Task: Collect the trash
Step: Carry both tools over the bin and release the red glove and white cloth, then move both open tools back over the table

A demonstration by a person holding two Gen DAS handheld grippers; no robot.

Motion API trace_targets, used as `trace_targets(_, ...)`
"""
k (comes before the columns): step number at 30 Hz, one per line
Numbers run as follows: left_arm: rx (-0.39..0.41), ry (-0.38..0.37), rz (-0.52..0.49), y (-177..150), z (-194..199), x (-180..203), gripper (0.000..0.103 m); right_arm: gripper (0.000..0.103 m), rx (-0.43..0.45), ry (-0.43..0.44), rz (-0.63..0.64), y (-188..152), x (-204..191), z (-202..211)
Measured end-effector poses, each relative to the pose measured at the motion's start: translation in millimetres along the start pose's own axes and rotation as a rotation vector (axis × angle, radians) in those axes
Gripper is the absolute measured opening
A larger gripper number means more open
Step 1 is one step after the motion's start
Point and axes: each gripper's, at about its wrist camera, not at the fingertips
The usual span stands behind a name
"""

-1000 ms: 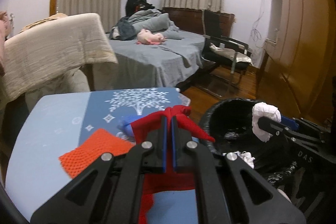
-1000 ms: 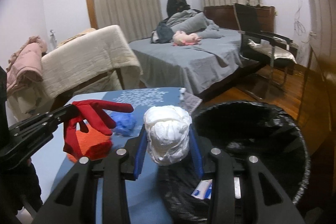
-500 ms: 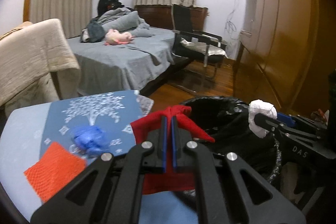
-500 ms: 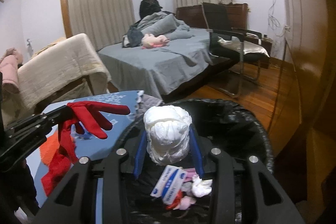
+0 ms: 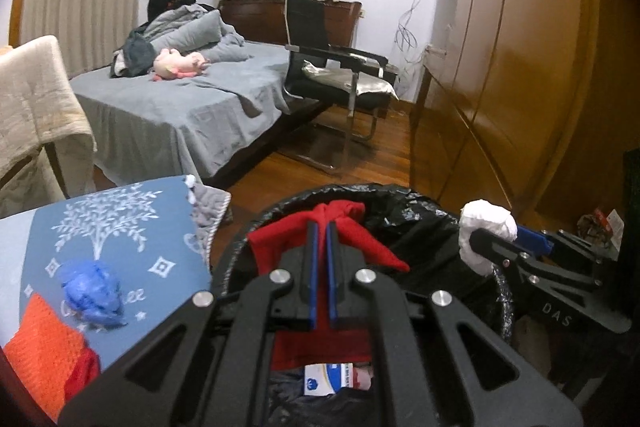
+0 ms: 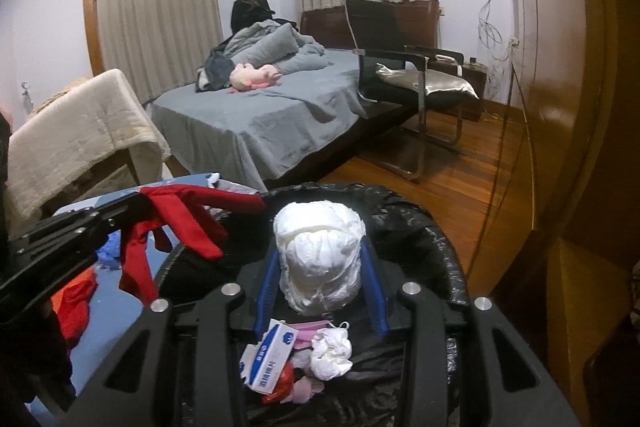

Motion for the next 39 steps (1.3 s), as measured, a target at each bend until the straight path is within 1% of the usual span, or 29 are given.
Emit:
trace_targets(2, -0.025, -0.034, -0.001, 1, -10, 5, 0.005, 0.04, -0.002, -0.005, -0.004, -1, 4, -3)
trace_targets(3, -0.031, -0.043, 0.002, 1, -13, 6, 0.009, 0.042, -0.007, -0.007, -0.004, -1, 6, -5)
trace_targets(4, -0.033, -0.05, 0.007, 0, -15, 7, 0.014, 0.045, -0.011, -0.019, -0.004, -2, 8, -7)
trace_targets(5, -0.04, -0.058, 0.013, -1, -16, 6, 0.034, 0.049, -0.013, -0.026, -0.006, -3, 10, -9)
trace_targets(6, -0.041, -0.062, 0.02, -2, -16, 4, 0.052, 0.052, -0.017, -0.03, -0.011, -4, 12, -9)
trace_targets(7, -0.037, -0.063, 0.029, -3, -16, 2, 0.056, 0.06, -0.02, -0.035, -0.017, -4, 13, -10)
trace_targets(8, -0.032, -0.063, 0.033, -4, -13, 1, 0.058, 0.066, -0.017, -0.043, -0.023, -5, 15, -10)
trace_targets(9, -0.032, -0.06, 0.03, -5, -12, -1, 0.061, 0.069, -0.014, -0.049, -0.026, -6, 16, -10)
trace_targets(10, -0.032, -0.052, 0.029, -5, -11, -4, 0.063, 0.076, -0.009, -0.054, -0.027, -7, 16, -9)
trace_targets(11, -0.03, -0.044, 0.033, -5, -10, -7, 0.066, 0.086, -0.006, -0.062, -0.027, -7, 15, -8)
trace_targets(13, -0.026, -0.019, 0.047, -5, -6, -17, 0.074, 0.095, 0.002, -0.078, -0.027, -8, 14, -7)
trace_targets(15, -0.023, 0.016, 0.06, -5, -2, -31, 0.083, 0.097, 0.007, -0.071, -0.03, -8, 11, -6)
trace_targets(17, -0.015, 0.062, 0.074, -7, 5, -48, 0.086, 0.097, -0.001, -0.055, -0.034, -7, 6, -7)
trace_targets(21, -0.014, 0.146, 0.106, -13, 18, -80, 0.088, 0.097, -0.011, -0.019, -0.031, -8, -11, -10)
trace_targets(30, -0.008, 0.373, 0.16, -45, 62, -168, 0.089, 0.097, -0.054, 0.103, 0.022, -13, -71, -34)
trace_targets(33, -0.009, 0.44, 0.169, -55, 74, -191, 0.089, 0.097, -0.07, 0.141, 0.046, -16, -93, -43)
trace_targets(37, -0.022, 0.512, 0.162, -68, 84, -217, 0.089, 0.097, -0.085, 0.187, 0.087, -18, -123, -54)
trace_targets(39, -0.03, 0.535, 0.169, -74, 88, -230, 0.089, 0.097, -0.09, 0.208, 0.105, -19, -137, -59)
Point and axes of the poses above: each gripper's, at about its wrist camera, not at the fingertips, and z roughly against the way its jaws point, x to its right, y to its top, and after that the axes turned 12 degrees about y, right-handed
